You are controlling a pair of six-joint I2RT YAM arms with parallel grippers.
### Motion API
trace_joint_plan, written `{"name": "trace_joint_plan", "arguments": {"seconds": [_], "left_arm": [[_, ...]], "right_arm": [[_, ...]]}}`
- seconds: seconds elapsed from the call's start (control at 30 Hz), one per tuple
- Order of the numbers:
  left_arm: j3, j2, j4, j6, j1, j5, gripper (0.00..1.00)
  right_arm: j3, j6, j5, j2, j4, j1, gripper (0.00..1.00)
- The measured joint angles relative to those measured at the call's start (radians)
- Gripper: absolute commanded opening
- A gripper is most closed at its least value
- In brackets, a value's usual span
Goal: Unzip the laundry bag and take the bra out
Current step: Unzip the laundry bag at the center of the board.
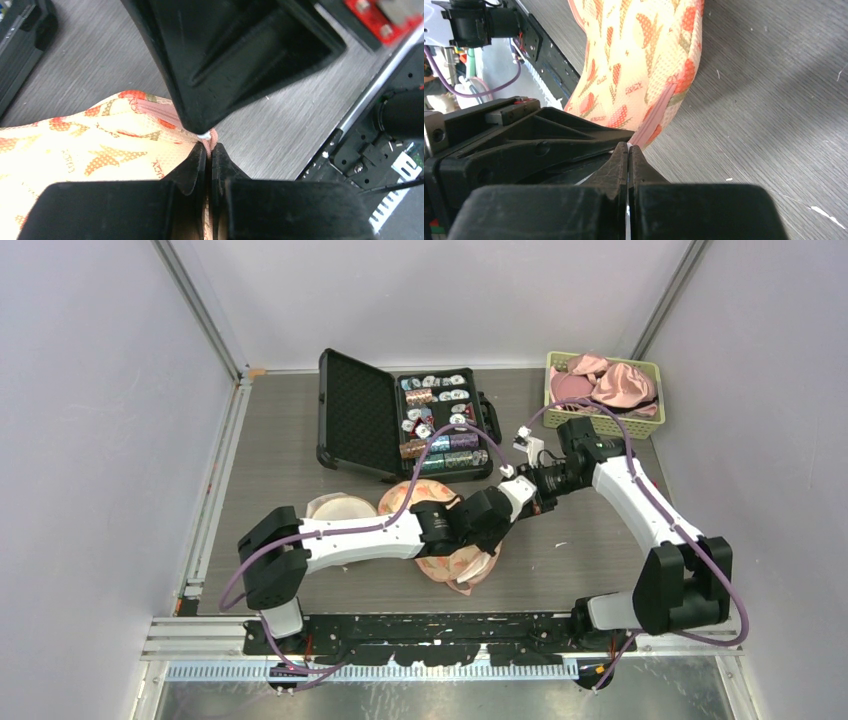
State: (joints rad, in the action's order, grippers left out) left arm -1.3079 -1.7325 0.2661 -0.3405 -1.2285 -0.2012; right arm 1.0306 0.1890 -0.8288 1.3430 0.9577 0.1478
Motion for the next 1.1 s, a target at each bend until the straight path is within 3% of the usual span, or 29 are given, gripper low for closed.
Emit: {"name": "trace_joint_plan", "arguments": {"seconds": [0.27,1.1], "left_arm": [[0.06,0.035,-0.062,0.117,-0.016,0.11,0.0],[0.069,0.041,-0.086,0.658,-0.04,0.445,0.0]], "right_arm": [[0.055,0.168,-0.024,0.122,0.158,-0.065,0.01],[0.048,0.593,0.043,0.177,0.475,-0.247,0.0]]}}
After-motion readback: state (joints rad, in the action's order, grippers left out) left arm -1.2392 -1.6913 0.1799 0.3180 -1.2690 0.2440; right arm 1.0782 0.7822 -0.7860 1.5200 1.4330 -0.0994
